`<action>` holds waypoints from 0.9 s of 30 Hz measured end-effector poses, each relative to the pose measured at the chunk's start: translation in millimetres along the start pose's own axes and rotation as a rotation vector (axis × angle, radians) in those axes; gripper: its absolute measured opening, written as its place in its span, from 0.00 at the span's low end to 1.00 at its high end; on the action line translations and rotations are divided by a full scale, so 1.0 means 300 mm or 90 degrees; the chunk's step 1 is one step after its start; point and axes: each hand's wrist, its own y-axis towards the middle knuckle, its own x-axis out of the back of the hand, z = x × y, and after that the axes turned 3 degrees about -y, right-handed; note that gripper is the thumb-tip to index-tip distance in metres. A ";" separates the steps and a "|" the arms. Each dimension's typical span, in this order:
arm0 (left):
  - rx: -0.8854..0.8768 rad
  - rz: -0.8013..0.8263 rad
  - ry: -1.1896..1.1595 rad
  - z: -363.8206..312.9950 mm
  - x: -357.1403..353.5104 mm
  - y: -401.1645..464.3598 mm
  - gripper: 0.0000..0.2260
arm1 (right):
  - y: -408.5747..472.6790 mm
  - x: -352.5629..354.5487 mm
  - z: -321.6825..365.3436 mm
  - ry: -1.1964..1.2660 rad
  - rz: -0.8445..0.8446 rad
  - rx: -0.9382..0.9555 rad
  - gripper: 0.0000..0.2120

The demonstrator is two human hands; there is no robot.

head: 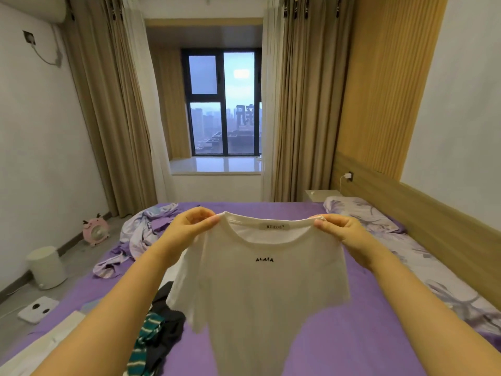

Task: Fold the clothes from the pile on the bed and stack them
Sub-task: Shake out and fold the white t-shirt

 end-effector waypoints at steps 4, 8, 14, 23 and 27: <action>0.000 -0.102 0.113 0.013 -0.082 0.042 0.10 | 0.036 -0.009 -0.025 -0.169 -0.093 0.073 0.04; 0.000 -0.130 0.189 0.045 -0.100 0.054 0.14 | 0.061 0.016 -0.080 -0.215 -0.118 0.037 0.20; 0.142 0.024 0.200 0.137 -0.054 0.040 0.21 | 0.051 0.022 -0.187 -0.236 0.083 -0.135 0.20; 0.359 0.186 0.121 0.446 -0.035 0.113 0.18 | 0.130 -0.068 -0.385 -0.207 0.218 -0.354 0.20; 0.360 0.174 0.145 0.715 -0.086 0.142 0.12 | 0.171 -0.141 -0.584 -0.242 0.324 -0.422 0.10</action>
